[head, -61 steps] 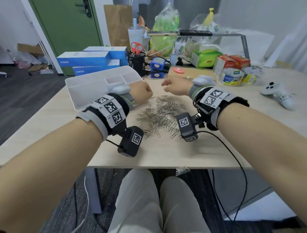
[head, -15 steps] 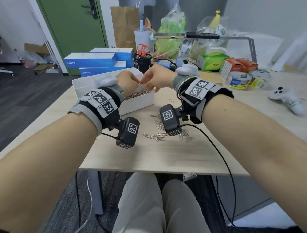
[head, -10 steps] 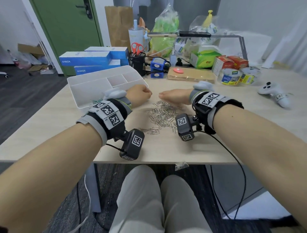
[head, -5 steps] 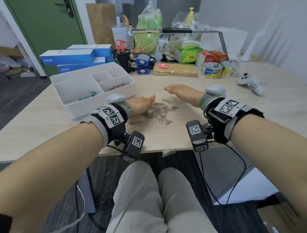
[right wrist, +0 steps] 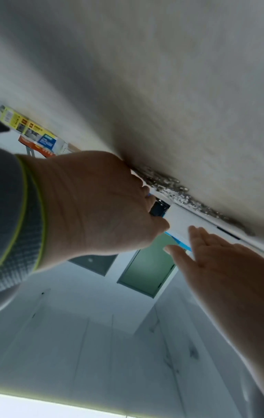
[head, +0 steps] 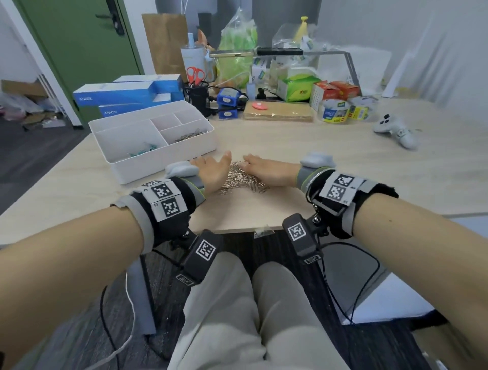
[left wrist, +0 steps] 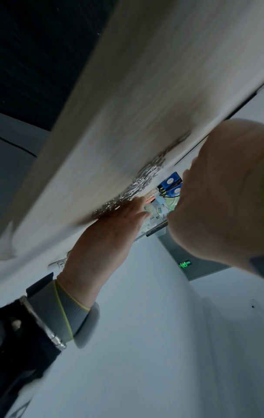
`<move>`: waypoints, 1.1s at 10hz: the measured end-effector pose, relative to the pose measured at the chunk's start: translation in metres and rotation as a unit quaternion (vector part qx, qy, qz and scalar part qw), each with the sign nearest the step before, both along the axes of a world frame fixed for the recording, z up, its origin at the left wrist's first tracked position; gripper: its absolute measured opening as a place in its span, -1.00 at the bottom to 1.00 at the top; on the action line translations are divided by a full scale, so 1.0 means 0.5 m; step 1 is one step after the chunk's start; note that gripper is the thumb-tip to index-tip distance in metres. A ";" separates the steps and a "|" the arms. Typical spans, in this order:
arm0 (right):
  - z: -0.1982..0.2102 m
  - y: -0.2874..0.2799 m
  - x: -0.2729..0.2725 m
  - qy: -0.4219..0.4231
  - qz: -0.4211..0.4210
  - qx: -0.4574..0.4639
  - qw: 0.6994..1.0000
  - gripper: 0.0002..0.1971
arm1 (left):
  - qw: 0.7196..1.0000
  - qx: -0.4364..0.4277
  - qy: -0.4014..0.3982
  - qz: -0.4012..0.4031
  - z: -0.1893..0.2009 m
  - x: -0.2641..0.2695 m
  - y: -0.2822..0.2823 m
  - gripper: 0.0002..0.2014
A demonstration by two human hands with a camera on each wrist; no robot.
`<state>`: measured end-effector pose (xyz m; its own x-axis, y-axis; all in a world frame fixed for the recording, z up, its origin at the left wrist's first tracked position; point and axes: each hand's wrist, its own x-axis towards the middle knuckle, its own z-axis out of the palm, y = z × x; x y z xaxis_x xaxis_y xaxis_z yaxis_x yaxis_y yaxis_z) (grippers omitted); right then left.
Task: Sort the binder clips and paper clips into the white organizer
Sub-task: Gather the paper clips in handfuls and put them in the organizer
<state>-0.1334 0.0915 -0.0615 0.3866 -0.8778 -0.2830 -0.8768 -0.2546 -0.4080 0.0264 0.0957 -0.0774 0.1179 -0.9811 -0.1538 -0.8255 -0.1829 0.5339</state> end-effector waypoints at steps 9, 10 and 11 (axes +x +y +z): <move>-0.048 -0.023 -0.008 0.110 0.028 -0.102 0.988 0.06 | 0.926 0.055 0.368 0.071 0.048 -0.117 -0.020 -0.20; -0.033 -0.016 -0.008 0.096 0.023 -0.080 0.992 0.10 | 0.940 0.005 0.333 0.074 0.056 -0.106 -0.010 -0.29; 0.003 -0.013 -0.022 0.099 0.014 -0.085 0.991 0.22 | 0.963 0.031 0.265 0.051 0.066 -0.075 -0.011 -0.43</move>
